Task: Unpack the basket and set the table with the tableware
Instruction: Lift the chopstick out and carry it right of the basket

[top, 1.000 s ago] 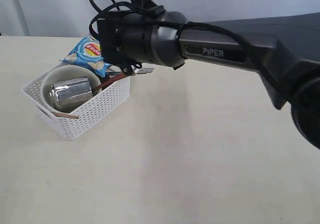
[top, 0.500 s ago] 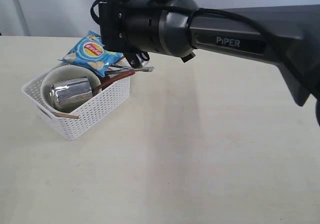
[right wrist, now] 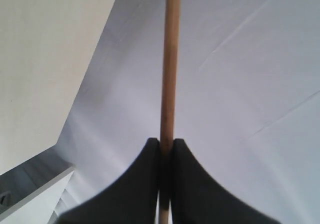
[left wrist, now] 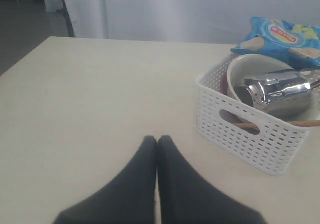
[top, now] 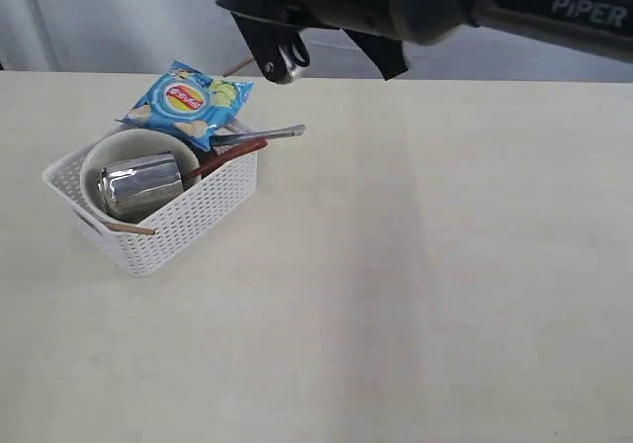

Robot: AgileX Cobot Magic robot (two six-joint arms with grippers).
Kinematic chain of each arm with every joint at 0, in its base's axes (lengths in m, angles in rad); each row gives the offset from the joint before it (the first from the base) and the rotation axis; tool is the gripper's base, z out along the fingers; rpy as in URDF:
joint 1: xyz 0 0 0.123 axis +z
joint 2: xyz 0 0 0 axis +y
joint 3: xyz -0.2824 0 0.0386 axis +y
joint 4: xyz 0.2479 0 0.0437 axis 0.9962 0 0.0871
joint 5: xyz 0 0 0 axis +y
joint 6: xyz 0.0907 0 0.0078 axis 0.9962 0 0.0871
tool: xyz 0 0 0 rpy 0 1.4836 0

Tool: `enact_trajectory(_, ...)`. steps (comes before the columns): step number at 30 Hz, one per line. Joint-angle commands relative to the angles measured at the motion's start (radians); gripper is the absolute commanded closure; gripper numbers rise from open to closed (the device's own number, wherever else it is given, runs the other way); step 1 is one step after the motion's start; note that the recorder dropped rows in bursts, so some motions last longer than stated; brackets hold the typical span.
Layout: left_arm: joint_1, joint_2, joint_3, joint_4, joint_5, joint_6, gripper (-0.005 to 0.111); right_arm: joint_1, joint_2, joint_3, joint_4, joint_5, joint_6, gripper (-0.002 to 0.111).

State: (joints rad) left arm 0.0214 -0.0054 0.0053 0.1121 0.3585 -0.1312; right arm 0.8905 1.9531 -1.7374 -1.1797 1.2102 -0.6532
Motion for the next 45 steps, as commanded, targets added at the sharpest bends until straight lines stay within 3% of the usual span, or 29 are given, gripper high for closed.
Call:
enact_trajectory(1, 0.0, 0.005, -0.005, -0.008, -0.009, 0.004, 0.107, -0.005, -0.027, -0.005, 0.011, 0.011, -0.016, 0.109)
enact_trajectory(9, 0.0, 0.005, -0.005, -0.008, -0.009, 0.004, 0.107, -0.024, -0.099, -0.005, 0.032, 0.011, 0.048, 0.109)
enact_trajectory(17, 0.0, 0.005, -0.005, -0.008, -0.009, 0.004, 0.107, -0.176, -0.23, 0.026, 0.367, 0.011, 0.062, 0.109)
enact_trajectory(29, 0.0, 0.005, -0.005, -0.008, -0.009, 0.004, 0.107, -0.435, -0.448, 0.415, 0.567, 0.011, 0.048, 0.109)
enact_trajectory(32, 0.0, 0.005, -0.005, -0.008, -0.009, 0.004, 0.107, -0.462, -0.472, 0.458, 0.595, 0.011, 0.197, 0.109)
enact_trajectory(36, 0.0, 0.005, -0.005, -0.008, -0.009, 0.004, 0.107, -0.462, -0.47, 0.46, 0.624, 0.011, 0.607, 0.109)
enact_trajectory(40, 0.0, 0.005, -0.005, -0.008, -0.009, 0.004, 0.107, -0.462, -0.463, 0.472, 0.797, 0.011, 0.945, 0.109)
enact_trajectory(45, 0.0, 0.005, -0.005, -0.008, -0.009, 0.004, 0.107, -0.431, -0.459, 0.591, 1.055, 0.011, 0.99, 0.109)
